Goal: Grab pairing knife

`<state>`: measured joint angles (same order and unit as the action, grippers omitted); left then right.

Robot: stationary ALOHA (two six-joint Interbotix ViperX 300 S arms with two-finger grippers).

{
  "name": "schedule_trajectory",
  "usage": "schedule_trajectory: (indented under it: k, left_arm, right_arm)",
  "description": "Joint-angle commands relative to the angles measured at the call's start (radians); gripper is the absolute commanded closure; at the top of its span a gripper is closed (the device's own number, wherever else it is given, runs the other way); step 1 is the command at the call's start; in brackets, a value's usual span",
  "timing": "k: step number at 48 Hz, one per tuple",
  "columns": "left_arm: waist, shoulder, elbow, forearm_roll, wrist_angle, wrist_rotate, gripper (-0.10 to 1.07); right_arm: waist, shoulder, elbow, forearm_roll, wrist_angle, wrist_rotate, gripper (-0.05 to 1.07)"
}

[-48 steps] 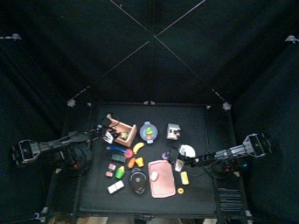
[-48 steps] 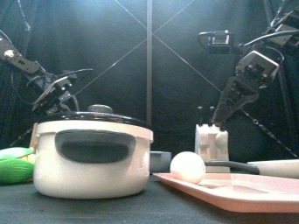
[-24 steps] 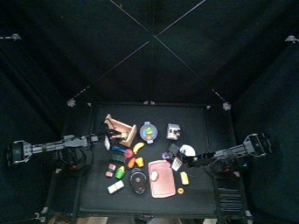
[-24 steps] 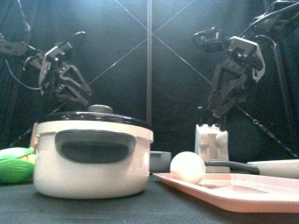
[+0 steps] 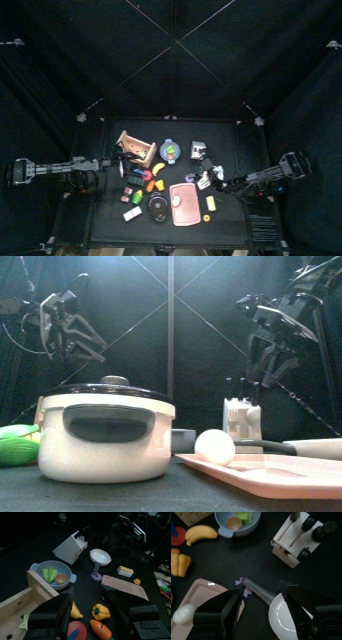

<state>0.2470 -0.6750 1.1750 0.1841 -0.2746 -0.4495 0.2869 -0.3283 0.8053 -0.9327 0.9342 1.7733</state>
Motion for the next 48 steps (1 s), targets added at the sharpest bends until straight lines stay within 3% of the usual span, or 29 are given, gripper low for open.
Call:
schedule_trajectory:
  k: [1, 8, 16, 23, 48]
  left_arm:
    - [-0.035, 0.000, -0.014, -0.006, -0.020, 0.000, 0.14]
    - [-0.071, 0.000, -0.017, -0.023, -0.023, 0.000, 0.14]
    - [-0.074, 0.000, -0.020, -0.046, -0.023, 0.000, 0.14]
    - [-0.074, -0.002, -0.020, -0.055, -0.023, 0.000, 0.14]
    - [-0.074, 0.000, -0.014, -0.055, -0.021, 0.002, 0.14]
  right_arm:
    - [0.028, -0.012, 0.005, -0.078, 0.017, 0.106, 0.12]
    - [0.067, -0.012, 0.023, -0.083, 0.098, 0.192, 0.12]
    - [0.072, -0.012, 0.009, -0.035, 0.207, 0.199, 0.12]
    - [0.063, -0.006, -0.003, -0.034, 0.230, 0.202, 0.12]
    - [-0.153, 0.048, -0.015, -0.069, 0.160, 0.202, 0.12]
